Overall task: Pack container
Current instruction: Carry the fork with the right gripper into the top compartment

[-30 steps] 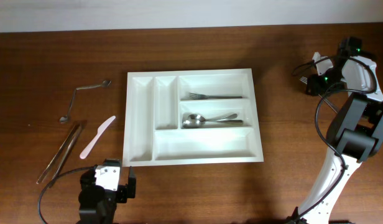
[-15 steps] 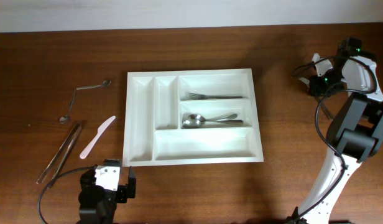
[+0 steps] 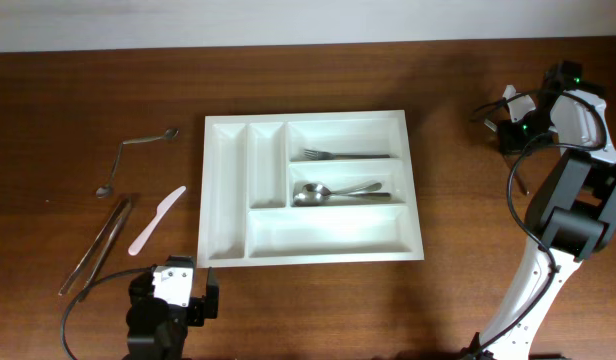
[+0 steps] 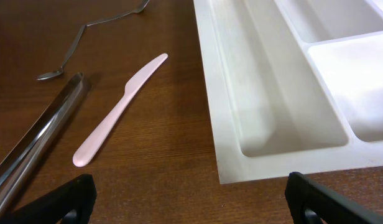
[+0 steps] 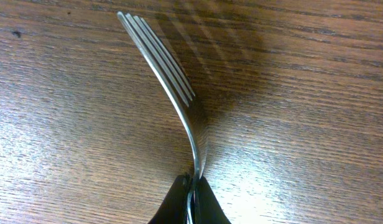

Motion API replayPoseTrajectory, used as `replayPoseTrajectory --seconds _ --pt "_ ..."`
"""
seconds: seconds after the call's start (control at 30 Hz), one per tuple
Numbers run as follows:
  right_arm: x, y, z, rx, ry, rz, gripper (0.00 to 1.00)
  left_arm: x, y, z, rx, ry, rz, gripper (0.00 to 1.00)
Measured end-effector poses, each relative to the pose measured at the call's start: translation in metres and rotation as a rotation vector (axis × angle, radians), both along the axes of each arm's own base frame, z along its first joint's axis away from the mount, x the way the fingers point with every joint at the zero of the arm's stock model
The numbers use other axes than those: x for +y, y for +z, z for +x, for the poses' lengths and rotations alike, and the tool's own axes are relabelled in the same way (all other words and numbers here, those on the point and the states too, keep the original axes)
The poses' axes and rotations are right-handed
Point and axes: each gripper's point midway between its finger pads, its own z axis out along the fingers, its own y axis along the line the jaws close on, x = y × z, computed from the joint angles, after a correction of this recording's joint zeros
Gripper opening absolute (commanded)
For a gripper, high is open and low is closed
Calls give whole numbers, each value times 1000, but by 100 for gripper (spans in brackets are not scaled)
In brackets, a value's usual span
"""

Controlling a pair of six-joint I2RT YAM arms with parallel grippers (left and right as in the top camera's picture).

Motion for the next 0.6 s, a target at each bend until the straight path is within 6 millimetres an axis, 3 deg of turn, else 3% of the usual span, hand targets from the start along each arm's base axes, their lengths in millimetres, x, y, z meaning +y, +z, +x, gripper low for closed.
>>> replayPoseTrajectory --seconds 0.37,0.47,0.6 --pt "11 6 3 -2 -4 38 4 0 0 0 0 0 0 99" --pt "21 19 14 -27 18 41 4 0 0 0 0 0 0 99" --pt "37 52 39 -103 61 32 4 0 0 0 0 0 0 99"
